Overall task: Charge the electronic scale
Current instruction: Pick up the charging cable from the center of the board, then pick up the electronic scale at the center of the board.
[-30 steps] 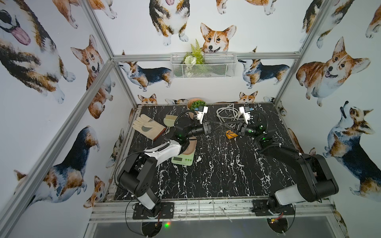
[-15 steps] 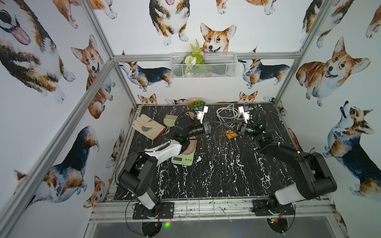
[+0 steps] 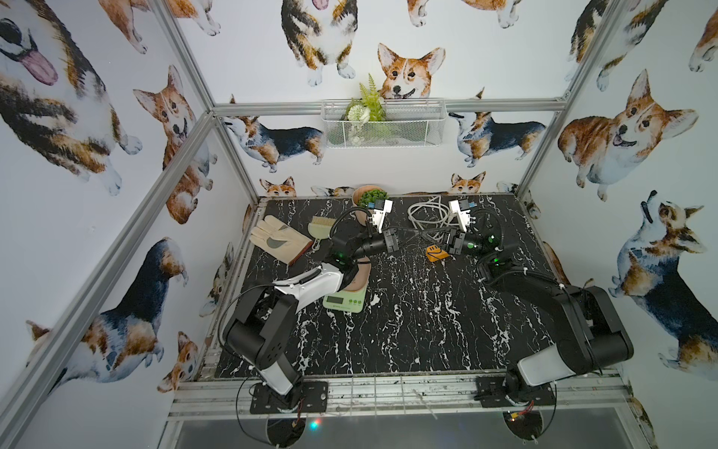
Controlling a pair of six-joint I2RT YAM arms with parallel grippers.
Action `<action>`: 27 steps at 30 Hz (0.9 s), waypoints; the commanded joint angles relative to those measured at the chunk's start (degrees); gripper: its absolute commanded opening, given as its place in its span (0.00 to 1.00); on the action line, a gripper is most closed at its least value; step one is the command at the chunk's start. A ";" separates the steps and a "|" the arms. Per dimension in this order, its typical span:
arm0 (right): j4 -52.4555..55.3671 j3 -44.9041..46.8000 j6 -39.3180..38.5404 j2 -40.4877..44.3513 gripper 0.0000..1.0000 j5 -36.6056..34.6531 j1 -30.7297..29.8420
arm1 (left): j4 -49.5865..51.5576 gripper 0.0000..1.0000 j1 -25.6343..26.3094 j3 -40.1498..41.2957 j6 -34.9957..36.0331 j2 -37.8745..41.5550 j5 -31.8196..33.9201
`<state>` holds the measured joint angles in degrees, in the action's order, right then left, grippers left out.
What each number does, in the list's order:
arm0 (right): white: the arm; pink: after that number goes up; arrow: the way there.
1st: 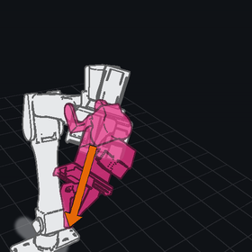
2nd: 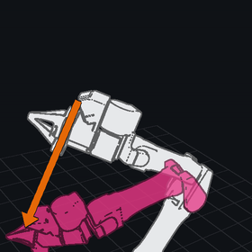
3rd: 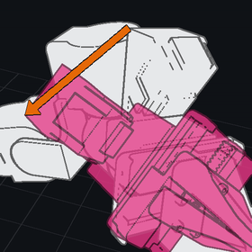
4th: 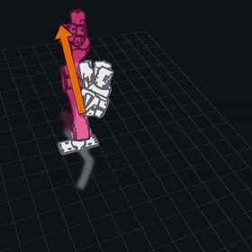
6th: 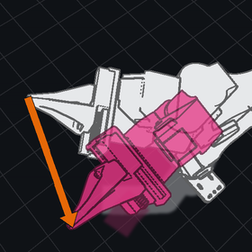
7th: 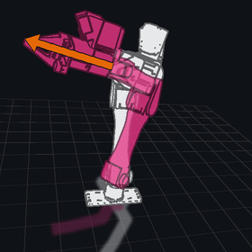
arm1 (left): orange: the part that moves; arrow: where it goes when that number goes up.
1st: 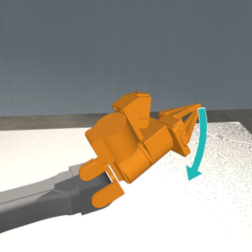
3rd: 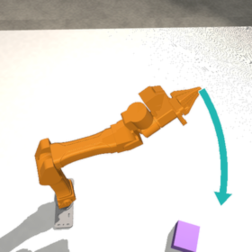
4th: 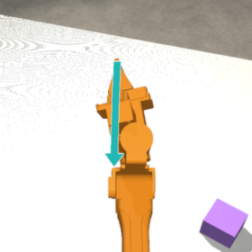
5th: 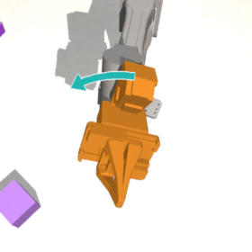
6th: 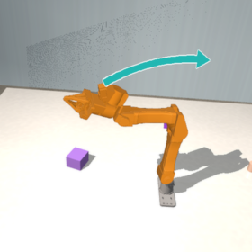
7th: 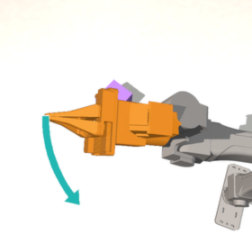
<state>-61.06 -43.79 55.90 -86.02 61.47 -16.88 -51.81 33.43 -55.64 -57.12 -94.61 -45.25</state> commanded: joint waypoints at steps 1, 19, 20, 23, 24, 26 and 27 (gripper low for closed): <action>-3.06 -0.09 1.49 0.32 0.00 0.91 0.21 | -1.54 0.38 -0.48 1.06 0.46 0.72 -0.90; 45.28 -3.41 -22.94 4.09 0.00 4.72 1.06 | 77.57 0.59 -12.96 -3.34 36.32 16.19 42.69; 46.19 -3.49 -23.67 3.62 0.00 4.58 0.54 | 77.94 0.58 -14.03 -2.44 35.92 16.57 43.79; 51.32 -4.54 -27.01 1.87 0.00 2.98 -1.47 | 78.31 0.57 -15.92 1.34 35.70 19.14 47.57; 53.41 -5.25 -28.54 0.98 0.00 2.72 -2.35 | 78.65 0.57 -16.20 2.47 35.91 19.85 48.95; 55.95 -6.43 -30.12 -0.66 0.00 2.52 -3.59 | 78.93 0.57 -16.86 4.33 36.36 20.47 50.20; 55.86 -6.78 -30.14 -1.59 0.00 2.73 -4.05 | 78.79 0.58 -17.10 5.18 36.63 20.37 50.42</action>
<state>-11.49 -48.99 30.68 -85.52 64.31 -19.46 23.70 17.30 -52.69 -22.52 -74.78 -1.37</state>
